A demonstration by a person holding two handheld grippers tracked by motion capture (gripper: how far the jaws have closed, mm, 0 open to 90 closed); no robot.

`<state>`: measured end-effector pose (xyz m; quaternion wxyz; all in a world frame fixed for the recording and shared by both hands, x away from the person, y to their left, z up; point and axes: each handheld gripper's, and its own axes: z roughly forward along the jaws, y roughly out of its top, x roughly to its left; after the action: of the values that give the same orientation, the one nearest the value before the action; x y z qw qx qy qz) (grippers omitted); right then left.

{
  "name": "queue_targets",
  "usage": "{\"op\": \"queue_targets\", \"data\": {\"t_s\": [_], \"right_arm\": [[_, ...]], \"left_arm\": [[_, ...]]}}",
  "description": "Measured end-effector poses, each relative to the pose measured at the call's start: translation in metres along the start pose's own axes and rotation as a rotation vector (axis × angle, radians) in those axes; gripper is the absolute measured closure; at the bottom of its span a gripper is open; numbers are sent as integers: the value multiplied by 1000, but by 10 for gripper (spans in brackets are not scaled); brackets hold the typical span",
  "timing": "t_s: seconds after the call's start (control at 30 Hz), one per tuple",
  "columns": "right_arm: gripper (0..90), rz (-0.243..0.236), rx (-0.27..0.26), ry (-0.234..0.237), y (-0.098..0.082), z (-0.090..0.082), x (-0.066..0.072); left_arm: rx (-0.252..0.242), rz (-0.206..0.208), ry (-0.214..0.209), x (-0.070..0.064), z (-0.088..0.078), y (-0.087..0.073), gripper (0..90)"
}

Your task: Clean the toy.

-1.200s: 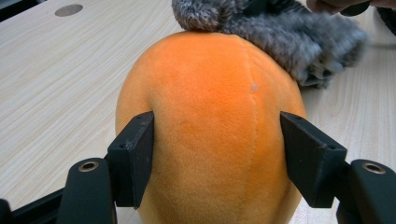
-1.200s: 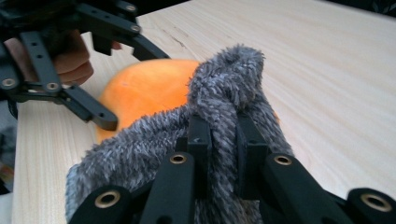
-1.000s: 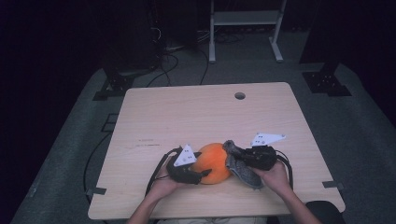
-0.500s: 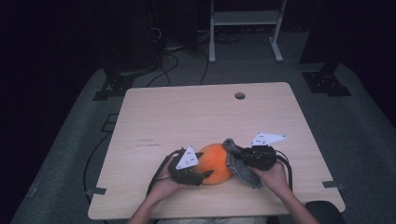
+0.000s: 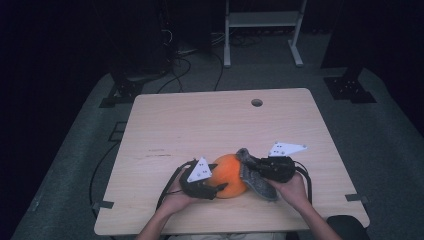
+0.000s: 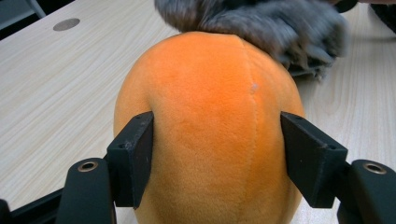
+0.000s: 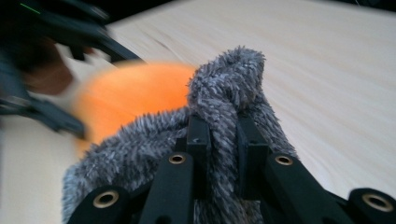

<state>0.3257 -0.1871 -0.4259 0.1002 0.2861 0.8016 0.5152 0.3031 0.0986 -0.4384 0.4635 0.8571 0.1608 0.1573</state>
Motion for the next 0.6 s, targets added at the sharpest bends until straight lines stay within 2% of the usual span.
{"op": "queue_targets", "data": {"t_s": [0.07, 0.13, 0.17, 0.2, 0.27, 0.4, 0.43, 0.5, 0.6], "right_arm": [[776, -30, -28, 39, 5, 1, 9], [777, -66, -6, 36, 6, 6, 14], [778, -65, 7, 33, 4, 8, 14], [778, -57, 9, 37, 3, 8, 13], [778, -51, 16, 31, 2, 7, 11], [777, -46, 21, 22, 1, 6, 10], [778, -40, 17, 25, 2, 6, 10], [778, -63, 7, 17, 4, 7, 15], [777, -94, -31, 60, 10, 8, 25]], "left_arm": [[1, 2, 1, -1, 0, 0, 310], [2, -3, -2, 0, 0, 1, 299], [0, -13, -6, 0, 0, 1, 272], [-11, -49, -17, 2, 0, 2, 239], [-29, -147, -50, 8, -1, 2, 166], [-14, -199, -53, 14, 0, -1, 138], [-12, -196, -44, 13, 1, -1, 169], [-3, -139, -14, 8, 2, 2, 251], [5, -59, 10, -1, 3, 6, 313]]}}
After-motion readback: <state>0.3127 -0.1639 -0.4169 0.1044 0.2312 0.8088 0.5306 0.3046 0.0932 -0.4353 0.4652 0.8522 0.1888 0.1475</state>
